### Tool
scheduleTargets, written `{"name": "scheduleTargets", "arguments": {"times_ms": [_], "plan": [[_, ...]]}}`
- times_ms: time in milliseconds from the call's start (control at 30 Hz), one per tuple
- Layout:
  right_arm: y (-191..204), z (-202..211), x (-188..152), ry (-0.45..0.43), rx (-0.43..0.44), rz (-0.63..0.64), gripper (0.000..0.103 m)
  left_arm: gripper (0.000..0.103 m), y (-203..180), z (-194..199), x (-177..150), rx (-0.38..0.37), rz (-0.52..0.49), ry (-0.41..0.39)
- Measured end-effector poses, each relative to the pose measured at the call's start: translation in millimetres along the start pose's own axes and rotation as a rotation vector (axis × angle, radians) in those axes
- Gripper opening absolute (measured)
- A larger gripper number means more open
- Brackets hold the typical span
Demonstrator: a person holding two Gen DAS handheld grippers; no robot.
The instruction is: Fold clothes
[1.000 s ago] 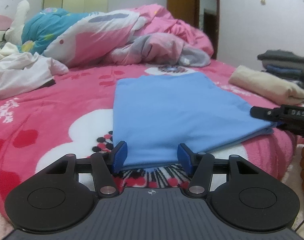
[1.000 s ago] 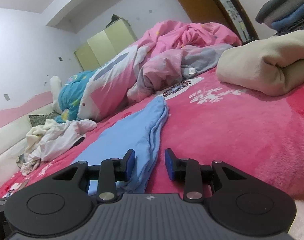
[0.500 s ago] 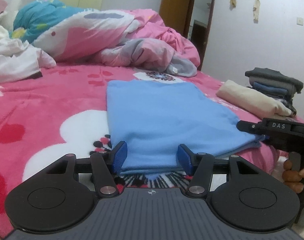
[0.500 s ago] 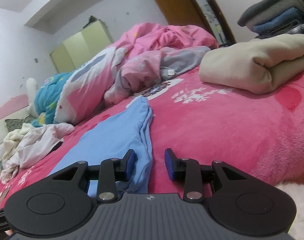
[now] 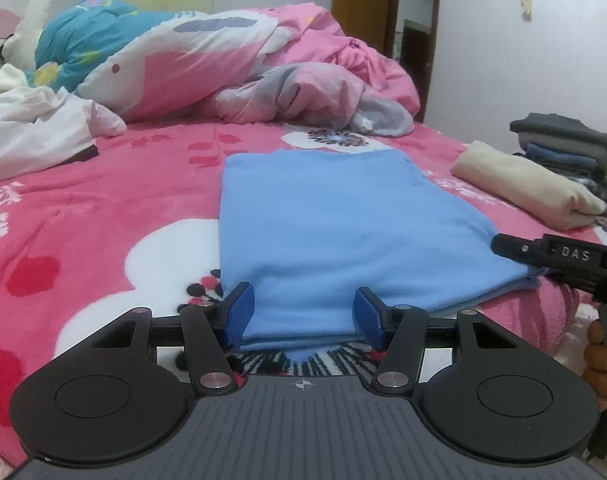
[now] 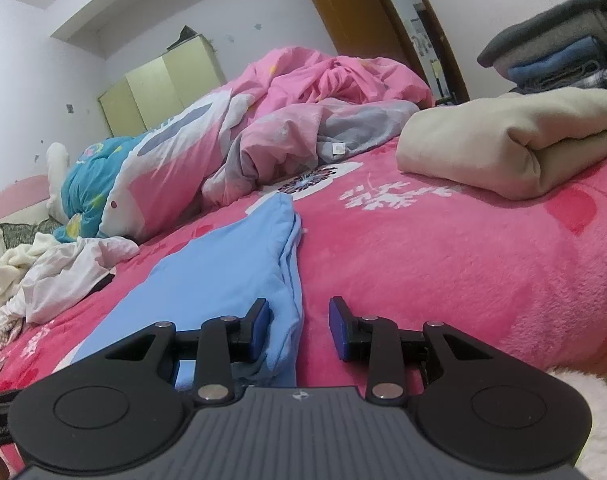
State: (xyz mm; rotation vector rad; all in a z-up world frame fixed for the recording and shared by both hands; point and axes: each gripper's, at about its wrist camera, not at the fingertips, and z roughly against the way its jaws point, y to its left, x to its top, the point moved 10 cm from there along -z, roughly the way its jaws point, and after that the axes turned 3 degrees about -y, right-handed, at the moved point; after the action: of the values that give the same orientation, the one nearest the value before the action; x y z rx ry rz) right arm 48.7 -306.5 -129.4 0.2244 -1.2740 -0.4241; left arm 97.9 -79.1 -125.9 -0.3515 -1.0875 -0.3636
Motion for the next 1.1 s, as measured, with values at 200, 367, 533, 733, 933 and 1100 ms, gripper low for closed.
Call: {"name": "scheduleTargets", "arguments": {"times_ms": [200,367,533,733,933,1100], "plan": [[13.4,12.8,28.8,-0.042,0.025,0.047,0.036,0.056,4.3,18.4,15.4,0.056,0.029,-0.074],[24.8,18.0,53.5,-0.066,0.042,0.084,0.034,0.056,3.4,31.9,44.5,0.069,0.026,-0.134],[41.4,15.7,63.3,-0.056,0.077,0.117,0.032,0.056,-10.3,18.8,56.4,0.086,-0.045,-0.105],[61.8,3.9,47.0,0.0,0.139,0.254,0.028,0.055,-35.7,-17.4,42.2,0.086,-0.12,-0.011],[11.9,-3.2,36.9,0.036,0.034,0.164,0.003,0.055,-21.0,-21.3,11.2,0.116,-0.108,0.013],[-21.9,-1.0,35.2,0.046,-0.016,0.056,0.005,0.054,-7.8,-1.9,32.3,0.141,-0.069,-0.039]]}}
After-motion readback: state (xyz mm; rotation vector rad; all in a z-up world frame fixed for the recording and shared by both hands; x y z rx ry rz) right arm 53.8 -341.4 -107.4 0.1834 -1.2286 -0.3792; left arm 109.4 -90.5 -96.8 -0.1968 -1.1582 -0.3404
